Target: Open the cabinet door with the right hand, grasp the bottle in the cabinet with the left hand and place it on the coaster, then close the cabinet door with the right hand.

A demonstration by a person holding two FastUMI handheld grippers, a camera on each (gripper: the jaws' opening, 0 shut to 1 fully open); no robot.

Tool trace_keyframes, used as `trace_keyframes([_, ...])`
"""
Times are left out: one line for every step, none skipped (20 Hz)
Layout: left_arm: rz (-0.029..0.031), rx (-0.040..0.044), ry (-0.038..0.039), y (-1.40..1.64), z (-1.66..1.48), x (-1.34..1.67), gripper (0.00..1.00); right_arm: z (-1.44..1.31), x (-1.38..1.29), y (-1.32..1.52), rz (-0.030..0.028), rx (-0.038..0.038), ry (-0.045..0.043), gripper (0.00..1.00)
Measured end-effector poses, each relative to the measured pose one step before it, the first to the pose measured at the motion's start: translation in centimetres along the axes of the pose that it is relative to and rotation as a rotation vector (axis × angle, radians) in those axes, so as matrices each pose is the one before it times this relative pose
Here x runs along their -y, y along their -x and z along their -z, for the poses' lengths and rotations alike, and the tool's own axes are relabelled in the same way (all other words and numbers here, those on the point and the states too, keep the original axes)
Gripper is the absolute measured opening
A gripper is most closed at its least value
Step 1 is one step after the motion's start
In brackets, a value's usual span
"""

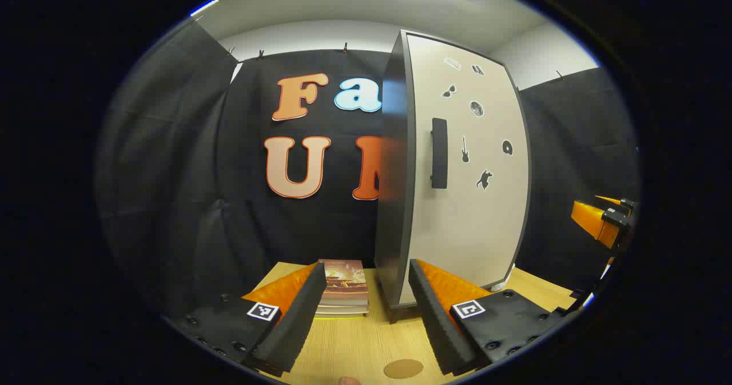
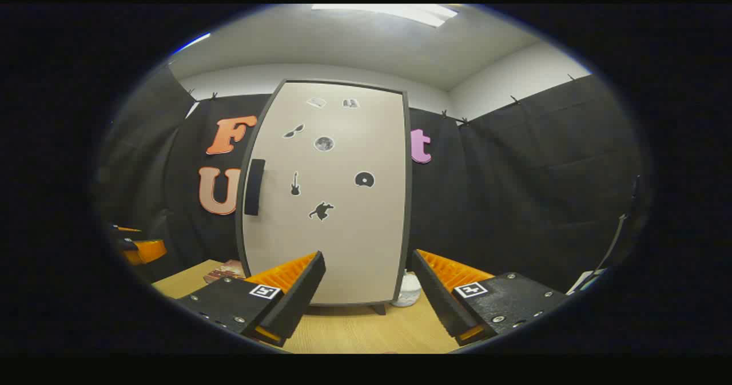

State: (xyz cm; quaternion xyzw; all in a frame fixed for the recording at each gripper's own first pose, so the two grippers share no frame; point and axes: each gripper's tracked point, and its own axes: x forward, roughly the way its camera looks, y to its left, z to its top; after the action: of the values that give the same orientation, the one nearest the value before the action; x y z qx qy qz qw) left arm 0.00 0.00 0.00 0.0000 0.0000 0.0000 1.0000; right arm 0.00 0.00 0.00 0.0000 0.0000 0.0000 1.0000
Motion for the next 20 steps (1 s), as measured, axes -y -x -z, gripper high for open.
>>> trace_keyframes([-0.00411,0.00603,-0.00423,-0.119,-0.151,-0.27,0.94,0.103,-0.048,-0.064,-0.00083,-0.00018,-0.00012,0.94])
trace_keyframes([-0.00293,0.00145,-0.00157,-0.1,-0.105,-0.133,0.94,-0.017,-0.035,-0.098,-0.00117,-0.00018,0.00137,0.94])
trace_keyframes([-0.00313,-0.00005,0.00074,-0.054,-0.005,-0.068,0.94,0.101,-0.135,-0.039,-0.00461,-0.0006,0.00668,0.94])
trace_keyframes([-0.00311,0.00165,0.00257,-0.12,-0.045,-0.106,0.94,-0.103,-0.074,-0.019,-0.00348,0.00234,0.00761,0.94])
trace_keyframes([-0.00063,0.00161,0.00324,-0.076,-0.106,0.014,0.94,-0.045,-0.137,-0.06,-0.00487,0.00307,0.00607,0.95])
trace_keyframes([-0.00104,-0.00001,0.00203,-0.084,0.034,0.039,0.94,-0.07,-0.097,-0.187,-0.00391,0.00175,0.00332,0.95])
trace_keyframes([0.00169,0.00075,0.00099,0.032,-0.051,0.065,0.94,0.019,-0.121,-0.127,-0.00355,0.00207,-0.00089,0.95])
trace_keyframes([0.00139,0.00058,-0.00009,-0.153,-0.194,0.121,0.94,-0.074,-0.08,-0.153,-0.00277,0.00217,-0.00257,0.95])
trace_keyframes([0.00092,-0.00074,-0.00205,-0.112,0.061,0.141,0.94,0.044,-0.128,-0.212,-0.00121,0.0001,-0.00397,0.95])
trace_keyframes([-0.00073,0.00237,-0.00097,0.061,-0.161,-0.011,0.94,0.059,-0.136,-0.132,-0.00448,-0.00217,-0.00375,0.95])
trace_keyframes([-0.0022,0.00347,-0.00082,0.164,-0.124,0.01,0.94,0.108,-0.217,-0.098,-0.00653,-0.00274,-0.00409,0.95])
trace_keyframes([0.0006,0.00197,-0.00031,0.162,-0.125,0.035,0.94,0.116,-0.264,-0.041,-0.00917,-0.00377,-0.0023,0.95])
trace_keyframes([0.00016,0.00063,-0.0016,0.059,0.006,0.108,0.94,0.074,-0.157,0.052,-0.00595,-0.00075,0.00237,0.95])
trace_keyframes([0.00022,0.00075,-0.00199,0.08,-0.077,0.052,0.94,-0.044,0.02,0.039,-0.00319,-0.00055,0.00764,0.95])
trace_keyframes([0.00008,0.00083,-0.00052,0.101,-0.002,-0.005,0.94,-0.071,0.02,0.121,-0.002,0.00117,0.01085,0.95])
trace_keyframes([-0.00028,0.00215,0.00083,0.124,-0.17,0.023,0.94,-0.111,-0.11,-0.042,-0.0019,0.00342,0.00772,0.95])
trace_keyframes([-0.00232,-0.00021,0.00107,0.088,0.041,-0.028,0.94,-0.216,-0.164,-0.065,-0.00441,0.00322,0.00444,0.94])
trace_keyframes([0.00019,0.00129,0.00172,0.154,-0.097,-0.028,0.94,-0.296,-0.224,-0.094,-0.00426,0.00445,0.00156,0.96])
trace_keyframes([0.0016,0.00225,0.00245,0.031,-0.136,0.037,0.94,-0.228,-0.366,-0.113,-0.00687,0.00562,-0.0003,0.95])
trace_keyframes([0.00324,0.00276,0.00384,0.056,-0.253,0.083,0.94,-0.383,-0.457,-0.101,-0.01075,0.00501,-0.00317,0.94])
